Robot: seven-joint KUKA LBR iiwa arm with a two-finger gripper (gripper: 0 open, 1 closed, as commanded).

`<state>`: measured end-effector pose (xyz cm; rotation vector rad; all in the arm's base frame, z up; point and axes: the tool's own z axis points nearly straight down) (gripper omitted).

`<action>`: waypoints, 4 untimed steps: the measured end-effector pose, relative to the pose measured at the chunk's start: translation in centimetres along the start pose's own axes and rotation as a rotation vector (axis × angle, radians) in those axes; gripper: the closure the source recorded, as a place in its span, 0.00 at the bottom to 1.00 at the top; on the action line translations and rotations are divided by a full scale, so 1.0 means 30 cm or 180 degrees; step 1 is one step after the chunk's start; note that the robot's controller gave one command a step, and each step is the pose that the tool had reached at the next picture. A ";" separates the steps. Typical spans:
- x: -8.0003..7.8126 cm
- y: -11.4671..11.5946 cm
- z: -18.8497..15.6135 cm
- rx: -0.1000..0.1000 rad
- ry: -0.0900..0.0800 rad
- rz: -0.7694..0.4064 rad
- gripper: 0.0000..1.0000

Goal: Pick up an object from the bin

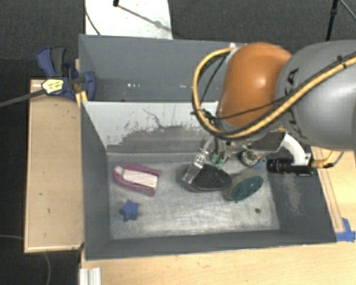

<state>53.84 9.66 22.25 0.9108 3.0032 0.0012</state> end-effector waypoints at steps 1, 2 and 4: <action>-0.101 -0.009 0.508 -0.0011 -0.0013 -0.0469 0.00; -0.129 -0.190 0.492 -0.0002 -0.0009 -0.0824 0.00; -0.135 -0.168 0.017 -0.0012 -0.0015 -0.0679 1.00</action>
Offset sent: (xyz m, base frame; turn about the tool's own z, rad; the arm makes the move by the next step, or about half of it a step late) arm 0.0214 -0.0182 -0.1525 -0.1492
